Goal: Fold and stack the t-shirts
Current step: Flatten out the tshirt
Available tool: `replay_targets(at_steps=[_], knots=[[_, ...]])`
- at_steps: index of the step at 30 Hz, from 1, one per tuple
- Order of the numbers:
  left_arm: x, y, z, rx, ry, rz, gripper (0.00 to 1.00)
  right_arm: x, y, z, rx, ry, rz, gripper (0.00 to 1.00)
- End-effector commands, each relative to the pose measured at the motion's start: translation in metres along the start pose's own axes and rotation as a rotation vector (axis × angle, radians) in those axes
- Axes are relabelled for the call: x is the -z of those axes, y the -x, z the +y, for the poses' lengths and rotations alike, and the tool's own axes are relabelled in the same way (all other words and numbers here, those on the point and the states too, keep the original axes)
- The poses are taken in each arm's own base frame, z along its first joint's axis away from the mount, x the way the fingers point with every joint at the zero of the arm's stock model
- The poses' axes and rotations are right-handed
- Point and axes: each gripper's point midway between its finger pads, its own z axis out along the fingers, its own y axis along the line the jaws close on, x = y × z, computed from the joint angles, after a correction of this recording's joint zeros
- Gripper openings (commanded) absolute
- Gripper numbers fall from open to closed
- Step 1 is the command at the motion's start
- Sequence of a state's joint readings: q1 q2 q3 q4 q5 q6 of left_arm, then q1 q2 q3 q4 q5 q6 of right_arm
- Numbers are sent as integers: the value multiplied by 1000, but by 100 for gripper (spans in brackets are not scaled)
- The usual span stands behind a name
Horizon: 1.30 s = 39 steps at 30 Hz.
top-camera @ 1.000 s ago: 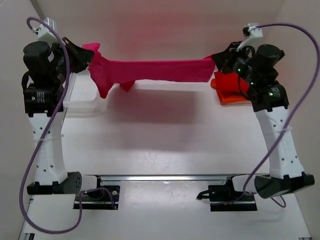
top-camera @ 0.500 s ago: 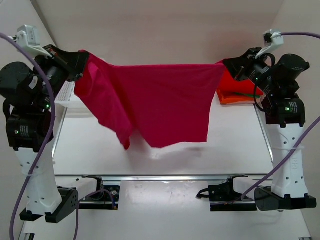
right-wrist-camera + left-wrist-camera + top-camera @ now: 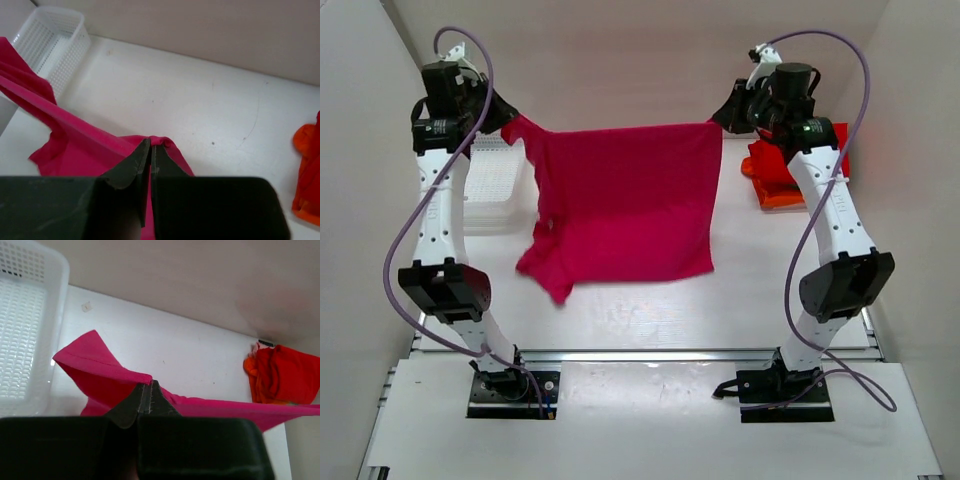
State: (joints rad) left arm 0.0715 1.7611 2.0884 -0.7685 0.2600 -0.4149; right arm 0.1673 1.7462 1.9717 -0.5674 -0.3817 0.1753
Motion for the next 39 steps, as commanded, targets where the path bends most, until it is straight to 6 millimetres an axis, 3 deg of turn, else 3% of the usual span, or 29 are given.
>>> replay_targets(at_steps=[1, 2, 4, 5, 6, 7, 11, 12, 14, 16, 21, 24, 27, 30, 31, 32, 33, 36, 37, 39], knots=[[93, 76, -58, -77, -145, -268, 0, 59, 86, 21, 113, -9, -235, 0], [96, 77, -57, -76, -144, -274, 0, 60, 82, 22, 112, -3, -228, 0], [127, 77, -71, -105, -167, -316, 0, 76, 80, 27, 118, -14, -243, 0], [129, 72, -73, -110, -165, -305, 0, 77, 72, 24, 112, -19, -234, 0], [145, 69, -79, -130, -175, -322, 0, 86, 67, 27, 110, -18, -237, 0], [162, 66, -84, -142, -177, -346, 0, 108, 75, 35, 129, -24, -285, 0], [226, 63, -100, -171, -143, -459, 0, 166, 70, 50, 131, -32, -346, 1], [233, 55, -104, -173, -147, -447, 0, 172, 67, 50, 130, -35, -351, 0], [253, 51, -108, -174, -146, -483, 0, 205, 64, 64, 140, -37, -391, 0], [282, 45, -117, -174, -190, -516, 0, 226, 59, 66, 130, -49, -416, 0], [311, 36, -121, -157, -214, -528, 0, 265, 53, 77, 131, -12, -463, 0], [308, 38, -121, -159, -208, -527, 0, 258, 50, 80, 120, 6, -444, 0], [278, 36, -121, -169, -199, -479, 0, 236, 43, 68, 97, 12, -396, 0], [220, 25, -108, -171, -186, -387, 0, 201, 28, 48, 77, 10, -345, 0], [190, 21, -96, -160, -165, -366, 0, 190, 24, 39, 66, -6, -326, 0], [160, 4, -90, -150, -165, -299, 0, 167, 14, 35, 65, 5, -289, 0], [144, 5, -89, -157, -169, -302, 0, 153, 8, 32, 67, 3, -269, 0], [47, -22, -64, -164, -105, -181, 0, 84, -20, -2, 28, -7, -157, 0], [31, -24, -63, -178, -103, -168, 0, 70, -20, -6, 44, 2, -153, 0], [-36, -41, -49, -201, -69, -95, 0, 17, -46, -38, 6, -25, -56, 0]])
